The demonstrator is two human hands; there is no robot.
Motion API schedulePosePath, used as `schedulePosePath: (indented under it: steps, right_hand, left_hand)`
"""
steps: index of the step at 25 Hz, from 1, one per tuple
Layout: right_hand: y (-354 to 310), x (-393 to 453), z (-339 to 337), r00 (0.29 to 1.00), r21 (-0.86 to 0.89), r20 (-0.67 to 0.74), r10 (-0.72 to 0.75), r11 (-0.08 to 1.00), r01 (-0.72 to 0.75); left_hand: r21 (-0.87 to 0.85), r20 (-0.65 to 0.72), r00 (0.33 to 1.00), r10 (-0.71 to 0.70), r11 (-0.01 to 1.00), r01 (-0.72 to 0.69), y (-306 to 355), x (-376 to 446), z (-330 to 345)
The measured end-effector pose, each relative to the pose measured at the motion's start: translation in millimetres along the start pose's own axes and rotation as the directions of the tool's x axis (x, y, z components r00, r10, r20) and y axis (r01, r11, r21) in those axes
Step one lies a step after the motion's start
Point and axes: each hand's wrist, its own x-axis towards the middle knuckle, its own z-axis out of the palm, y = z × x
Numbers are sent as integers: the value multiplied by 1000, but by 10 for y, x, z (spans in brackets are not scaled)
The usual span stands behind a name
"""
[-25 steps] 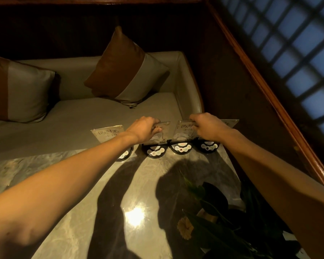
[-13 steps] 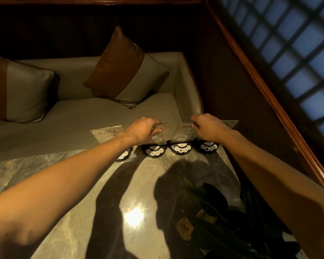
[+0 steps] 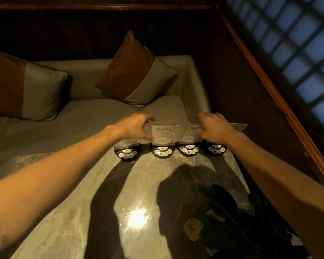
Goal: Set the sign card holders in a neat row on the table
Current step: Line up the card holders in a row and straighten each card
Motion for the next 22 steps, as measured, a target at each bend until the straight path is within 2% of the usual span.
schedulePosePath:
  steps: [4,6,8,10,22]
  right_hand:
    - [-315,98,-14,993,-59,-83,-86,995,82]
    - [-523,159,0,987,-27,-107,-122,992,120]
    - [-719,198,38,984,-2,-84,-154,988,155]
    - [-852,240,88,981,-48,-40,-192,981,190]
    - [-957,268,73,979,-29,-12,-205,979,204]
  left_hand:
    - [101,130,985,-116,990,103,-431,-269,-166]
    - [131,80,988,-134,984,123,-548,-351,-136]
    - [146,-42,993,-115,982,120,-591,-392,-81]
    - [134,-124,988,-90,985,106,-572,-406,-35]
    - [71,-117,993,-21,997,29,-476,-295,-1]
